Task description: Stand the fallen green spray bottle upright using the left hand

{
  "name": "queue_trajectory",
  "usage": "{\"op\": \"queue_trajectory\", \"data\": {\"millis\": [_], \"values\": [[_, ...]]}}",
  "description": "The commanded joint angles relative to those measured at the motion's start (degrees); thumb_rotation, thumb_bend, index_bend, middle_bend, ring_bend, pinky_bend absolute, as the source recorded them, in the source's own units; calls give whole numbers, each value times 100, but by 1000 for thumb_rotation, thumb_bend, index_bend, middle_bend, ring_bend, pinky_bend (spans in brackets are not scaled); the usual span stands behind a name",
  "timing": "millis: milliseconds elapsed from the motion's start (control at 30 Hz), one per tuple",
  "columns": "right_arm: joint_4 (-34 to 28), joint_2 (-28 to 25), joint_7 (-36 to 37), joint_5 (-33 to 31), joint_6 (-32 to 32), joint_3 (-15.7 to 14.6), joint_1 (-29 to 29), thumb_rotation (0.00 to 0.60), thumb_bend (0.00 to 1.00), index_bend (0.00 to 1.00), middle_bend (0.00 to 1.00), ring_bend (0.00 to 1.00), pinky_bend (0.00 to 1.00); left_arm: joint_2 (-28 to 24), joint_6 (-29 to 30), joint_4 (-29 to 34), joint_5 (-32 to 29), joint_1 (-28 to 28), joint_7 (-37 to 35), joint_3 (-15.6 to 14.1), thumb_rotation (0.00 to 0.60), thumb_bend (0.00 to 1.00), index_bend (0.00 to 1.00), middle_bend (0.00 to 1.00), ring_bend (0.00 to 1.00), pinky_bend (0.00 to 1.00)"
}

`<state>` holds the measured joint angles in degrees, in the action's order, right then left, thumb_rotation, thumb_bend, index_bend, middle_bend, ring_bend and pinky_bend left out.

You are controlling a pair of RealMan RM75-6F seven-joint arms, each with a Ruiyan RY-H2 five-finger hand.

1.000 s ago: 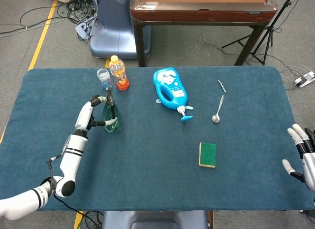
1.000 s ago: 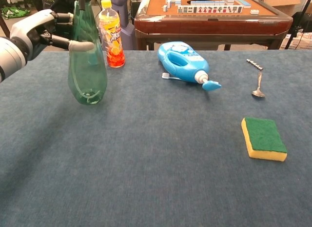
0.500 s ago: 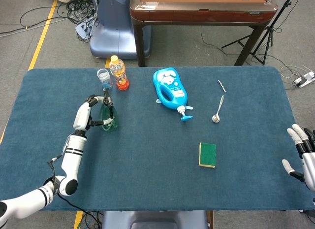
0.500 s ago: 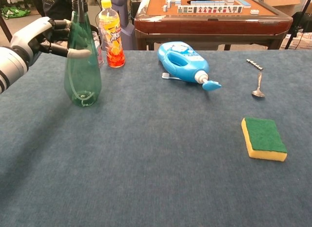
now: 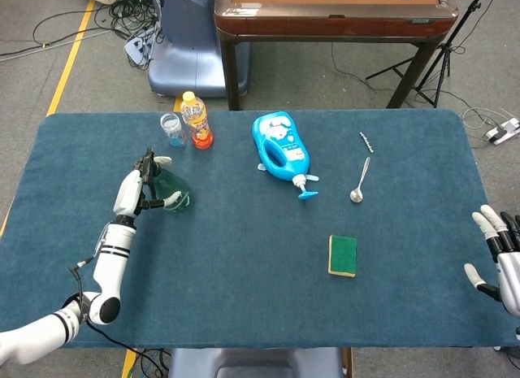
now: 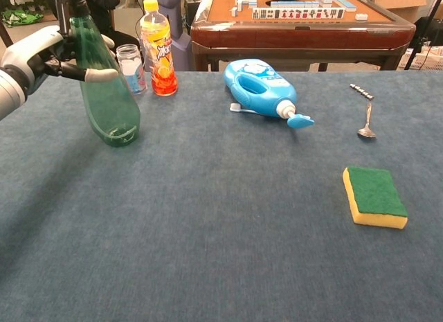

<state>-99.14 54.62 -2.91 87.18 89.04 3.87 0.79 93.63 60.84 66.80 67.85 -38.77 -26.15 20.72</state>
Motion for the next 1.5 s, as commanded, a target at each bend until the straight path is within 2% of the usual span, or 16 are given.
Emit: {"op": "queue_trajectory", "data": {"millis": [33, 233, 400, 667, 967, 1167, 1500], "values": [[-7, -5, -6, -4, 18, 5, -9, 600, 262, 100, 90, 0, 0, -24, -18, 36, 10, -10, 30, 1, 529, 206, 239, 236, 47, 15], [-22, -14, -19, -6, 19, 1, -15, 600, 262, 100, 90, 0, 0, -207, -305, 260, -71, -58, 186, -29, 491, 206, 162, 165, 1, 0], [-9, -7, -4, -16, 16, 2, -17, 600, 262, 100, 90, 0, 0, -280, -382, 407, -186, -56, 342, -21, 411, 206, 126, 137, 0, 0], [18, -2, 27, -26, 12, 7, -16, 600, 262, 100, 90, 0, 0, -397, -443, 555, -275, -7, 389, -17, 375, 206, 55, 76, 0, 0], [25, -7, 46, -5, 35, 8, -23, 600, 261, 100, 90, 0, 0, -720, -440, 857, -123, 137, 342, -133, 341, 206, 48, 60, 0, 0], [34, -4, 60, 7, 29, 4, -20, 600, 262, 100, 90, 0, 0, -960, -365, 983, 29, 312, 267, -279, 295, 206, 48, 59, 0, 0], [44, -11, 66, -1, 14, 7, -14, 600, 262, 100, 90, 0, 0, -1405, -304, 1147, 144, 609, 174, -477, 279, 206, 48, 57, 0, 0]]}}
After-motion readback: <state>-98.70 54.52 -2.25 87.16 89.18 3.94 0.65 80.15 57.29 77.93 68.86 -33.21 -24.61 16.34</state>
